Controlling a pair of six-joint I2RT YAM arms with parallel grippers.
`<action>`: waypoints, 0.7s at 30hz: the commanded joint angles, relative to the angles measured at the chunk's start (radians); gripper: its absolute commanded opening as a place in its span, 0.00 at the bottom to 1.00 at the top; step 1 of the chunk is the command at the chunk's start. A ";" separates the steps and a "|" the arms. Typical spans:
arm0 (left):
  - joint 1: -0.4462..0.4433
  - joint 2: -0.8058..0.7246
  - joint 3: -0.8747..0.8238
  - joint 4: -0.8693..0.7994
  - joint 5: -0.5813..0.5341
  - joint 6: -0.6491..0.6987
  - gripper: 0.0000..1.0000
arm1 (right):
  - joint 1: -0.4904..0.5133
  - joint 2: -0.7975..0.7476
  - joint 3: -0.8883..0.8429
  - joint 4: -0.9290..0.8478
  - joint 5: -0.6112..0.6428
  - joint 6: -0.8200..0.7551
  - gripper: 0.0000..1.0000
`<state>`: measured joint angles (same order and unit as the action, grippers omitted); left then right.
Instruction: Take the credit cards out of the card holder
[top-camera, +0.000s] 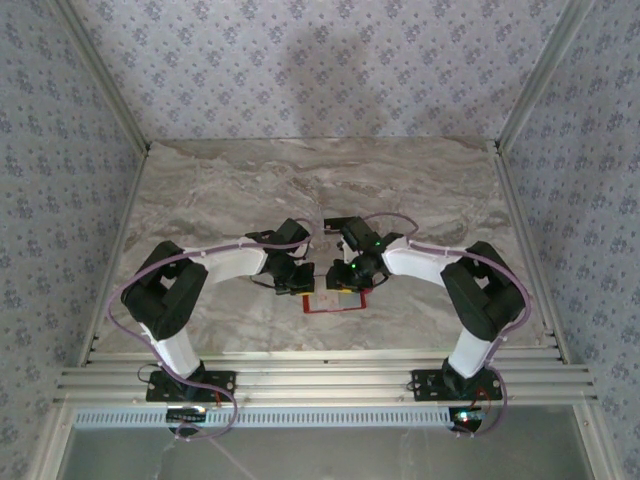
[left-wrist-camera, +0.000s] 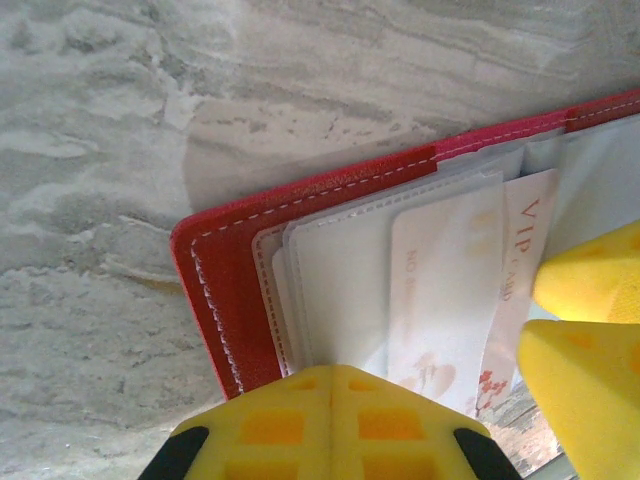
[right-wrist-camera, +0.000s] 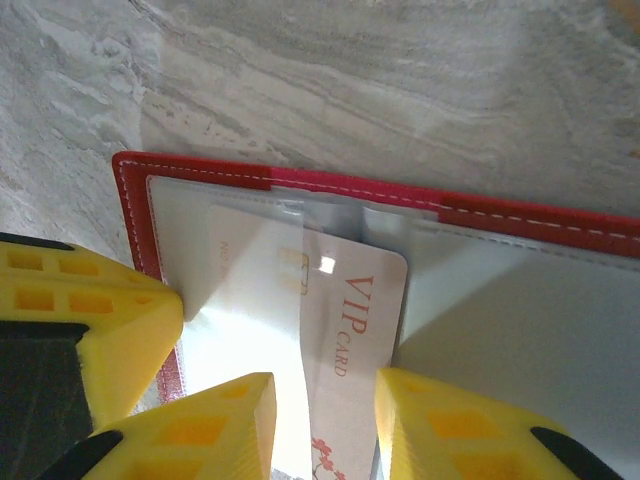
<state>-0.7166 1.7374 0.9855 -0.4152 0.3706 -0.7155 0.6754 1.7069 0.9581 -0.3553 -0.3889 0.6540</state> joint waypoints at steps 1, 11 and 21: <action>-0.010 -0.013 -0.004 -0.023 -0.007 0.020 0.03 | -0.005 -0.036 0.001 -0.051 0.039 -0.016 0.33; -0.019 -0.033 0.039 -0.041 -0.007 0.025 0.03 | -0.009 -0.039 -0.017 -0.034 0.022 -0.016 0.33; -0.044 0.012 0.073 -0.037 0.009 0.034 0.03 | -0.023 -0.032 -0.045 -0.002 -0.006 -0.010 0.33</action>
<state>-0.7540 1.7355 1.0374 -0.4381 0.3710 -0.6998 0.6563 1.6886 0.9249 -0.3614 -0.3820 0.6544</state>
